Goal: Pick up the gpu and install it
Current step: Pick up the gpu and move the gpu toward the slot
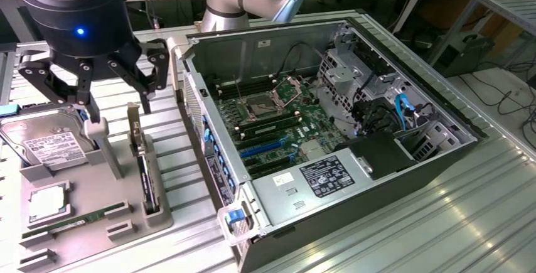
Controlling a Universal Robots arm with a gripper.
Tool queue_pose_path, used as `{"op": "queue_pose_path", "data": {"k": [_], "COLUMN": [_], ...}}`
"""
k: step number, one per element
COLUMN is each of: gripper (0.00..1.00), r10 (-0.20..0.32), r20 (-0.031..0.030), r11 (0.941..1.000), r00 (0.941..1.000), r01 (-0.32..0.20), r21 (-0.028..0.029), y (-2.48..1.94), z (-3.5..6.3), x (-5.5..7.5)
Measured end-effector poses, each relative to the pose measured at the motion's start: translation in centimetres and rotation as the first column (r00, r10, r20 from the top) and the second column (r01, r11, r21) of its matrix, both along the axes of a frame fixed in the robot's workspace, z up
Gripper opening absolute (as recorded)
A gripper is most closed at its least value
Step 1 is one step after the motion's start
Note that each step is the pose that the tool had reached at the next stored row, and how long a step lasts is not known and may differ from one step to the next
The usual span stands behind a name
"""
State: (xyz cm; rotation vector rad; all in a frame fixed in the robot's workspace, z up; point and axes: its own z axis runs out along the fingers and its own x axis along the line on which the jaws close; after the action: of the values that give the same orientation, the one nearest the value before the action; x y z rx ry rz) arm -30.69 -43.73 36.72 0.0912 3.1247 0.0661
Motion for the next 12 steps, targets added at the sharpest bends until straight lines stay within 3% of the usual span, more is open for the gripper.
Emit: {"op": "queue_pose_path", "data": {"k": [12], "gripper": [0.66], "r10": [0.000], "r20": [-0.0020], "r11": [1.0000], "r00": [1.0000], "r01": [0.000], "r21": [0.0000], "y": [0.00], "z": [-0.64], "x": [0.00]}}
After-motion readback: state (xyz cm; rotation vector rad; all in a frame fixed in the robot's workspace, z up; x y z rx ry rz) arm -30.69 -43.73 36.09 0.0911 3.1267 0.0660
